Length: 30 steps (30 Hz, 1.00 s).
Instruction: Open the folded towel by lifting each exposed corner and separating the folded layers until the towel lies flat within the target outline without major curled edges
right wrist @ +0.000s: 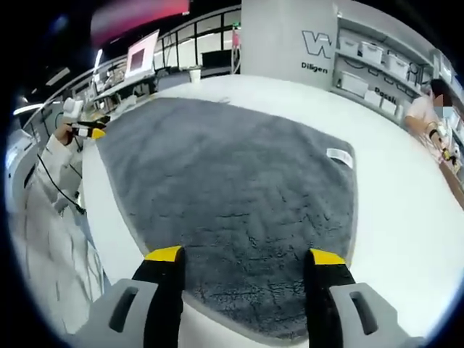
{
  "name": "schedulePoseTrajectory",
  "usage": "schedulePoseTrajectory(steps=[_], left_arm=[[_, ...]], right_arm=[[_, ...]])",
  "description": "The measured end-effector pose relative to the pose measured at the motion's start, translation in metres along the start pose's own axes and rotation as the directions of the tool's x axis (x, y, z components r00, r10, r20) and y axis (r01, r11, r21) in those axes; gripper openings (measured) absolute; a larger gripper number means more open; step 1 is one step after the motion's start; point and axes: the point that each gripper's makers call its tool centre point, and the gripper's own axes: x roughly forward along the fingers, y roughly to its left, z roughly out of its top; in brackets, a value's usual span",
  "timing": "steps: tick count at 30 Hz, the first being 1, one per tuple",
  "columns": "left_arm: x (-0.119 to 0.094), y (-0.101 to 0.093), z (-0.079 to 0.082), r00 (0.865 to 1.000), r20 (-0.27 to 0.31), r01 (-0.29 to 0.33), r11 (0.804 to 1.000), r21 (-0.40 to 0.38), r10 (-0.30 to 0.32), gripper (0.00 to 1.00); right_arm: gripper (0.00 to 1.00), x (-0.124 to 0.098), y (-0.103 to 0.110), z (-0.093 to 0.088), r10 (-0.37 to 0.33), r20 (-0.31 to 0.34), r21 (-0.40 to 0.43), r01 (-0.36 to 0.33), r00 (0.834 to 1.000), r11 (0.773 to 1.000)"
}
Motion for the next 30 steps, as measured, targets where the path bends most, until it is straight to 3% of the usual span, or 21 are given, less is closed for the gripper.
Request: schedulePoseTrajectory(steps=[30], left_arm=[[-0.01, 0.013, -0.008, 0.995, -0.095, 0.014, 1.0, 0.019, -0.013, 0.65]], right_arm=[[0.66, -0.002, 0.0, -0.003, 0.046, -0.088, -0.044, -0.05, 0.995, 0.998]])
